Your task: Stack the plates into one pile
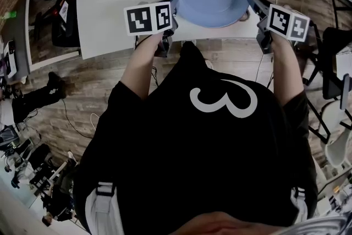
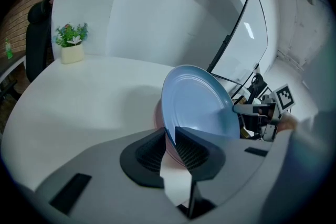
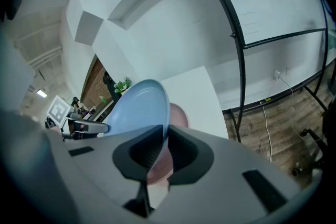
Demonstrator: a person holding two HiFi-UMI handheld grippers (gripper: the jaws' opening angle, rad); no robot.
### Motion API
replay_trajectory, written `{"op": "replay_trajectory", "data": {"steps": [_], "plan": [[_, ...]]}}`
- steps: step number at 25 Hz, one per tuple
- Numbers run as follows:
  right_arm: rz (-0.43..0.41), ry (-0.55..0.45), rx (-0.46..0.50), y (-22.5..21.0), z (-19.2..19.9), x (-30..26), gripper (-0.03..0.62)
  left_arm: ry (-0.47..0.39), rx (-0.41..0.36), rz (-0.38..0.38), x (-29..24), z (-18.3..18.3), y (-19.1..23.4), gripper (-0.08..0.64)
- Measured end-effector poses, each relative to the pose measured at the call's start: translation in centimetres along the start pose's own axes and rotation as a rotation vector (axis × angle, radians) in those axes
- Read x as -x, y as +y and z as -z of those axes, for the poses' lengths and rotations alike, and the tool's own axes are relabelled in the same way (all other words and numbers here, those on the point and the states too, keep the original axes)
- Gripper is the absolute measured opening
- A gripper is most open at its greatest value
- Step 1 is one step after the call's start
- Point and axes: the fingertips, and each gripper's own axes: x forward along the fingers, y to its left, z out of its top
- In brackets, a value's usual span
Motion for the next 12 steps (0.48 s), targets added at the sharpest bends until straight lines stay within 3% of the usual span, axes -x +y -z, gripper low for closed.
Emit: {"op": "replay_trajectory", "data": {"steps": [12], "plan": [[0.032, 0.020, -0.044, -1.6, 1.3, -0.6, 0.048, 0.045, -0.007, 0.019, -1.9, 0.6, -0.1, 0.066]]}}
